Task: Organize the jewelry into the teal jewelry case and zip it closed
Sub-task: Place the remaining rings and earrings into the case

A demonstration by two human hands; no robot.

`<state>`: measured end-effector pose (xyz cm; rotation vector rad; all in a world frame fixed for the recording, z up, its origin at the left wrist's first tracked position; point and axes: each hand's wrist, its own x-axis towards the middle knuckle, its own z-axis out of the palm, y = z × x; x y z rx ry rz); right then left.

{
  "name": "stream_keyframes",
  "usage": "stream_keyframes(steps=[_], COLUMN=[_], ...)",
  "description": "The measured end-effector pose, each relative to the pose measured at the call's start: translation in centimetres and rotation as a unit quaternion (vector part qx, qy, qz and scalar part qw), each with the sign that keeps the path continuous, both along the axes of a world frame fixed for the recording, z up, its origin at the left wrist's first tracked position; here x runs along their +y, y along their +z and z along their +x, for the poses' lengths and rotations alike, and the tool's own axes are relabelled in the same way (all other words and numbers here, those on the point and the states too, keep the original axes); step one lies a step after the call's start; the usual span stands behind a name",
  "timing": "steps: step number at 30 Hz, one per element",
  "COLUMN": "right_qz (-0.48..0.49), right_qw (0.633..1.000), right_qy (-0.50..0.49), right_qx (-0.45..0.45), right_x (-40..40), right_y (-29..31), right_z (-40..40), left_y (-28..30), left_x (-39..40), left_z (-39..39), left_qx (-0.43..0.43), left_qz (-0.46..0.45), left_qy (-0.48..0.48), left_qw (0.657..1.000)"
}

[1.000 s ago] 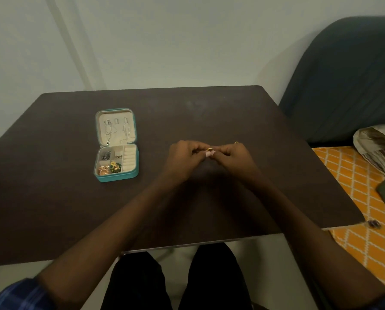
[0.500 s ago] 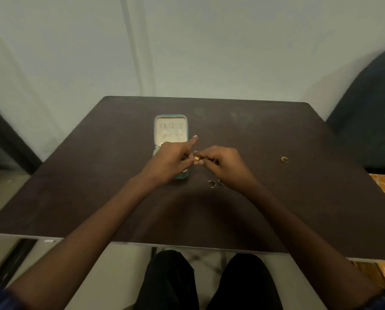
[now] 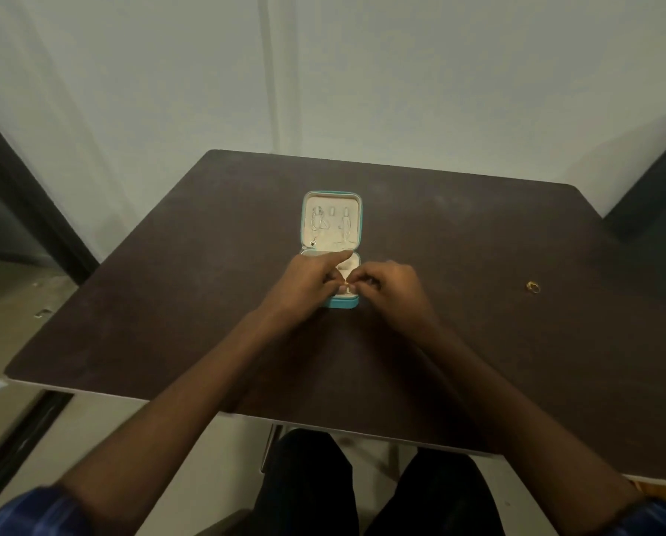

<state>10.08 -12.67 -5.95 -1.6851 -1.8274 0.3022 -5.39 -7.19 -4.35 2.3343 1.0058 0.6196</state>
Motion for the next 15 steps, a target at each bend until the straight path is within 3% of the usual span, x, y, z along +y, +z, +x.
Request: stream_keyframes(steps=[15], right_qz=[-0.058], right_qw=[0.991], right_qy=[0.030], right_qx=[-0.117], right_x=[1.0], right_y=[1.2], right_z=[0.5], left_y=[-0.1], left_x=[0.9], left_z=[-0.1], left_qx=[0.050], left_qz=[0.014], left_qy=[-0.040], left_qw=[0.998])
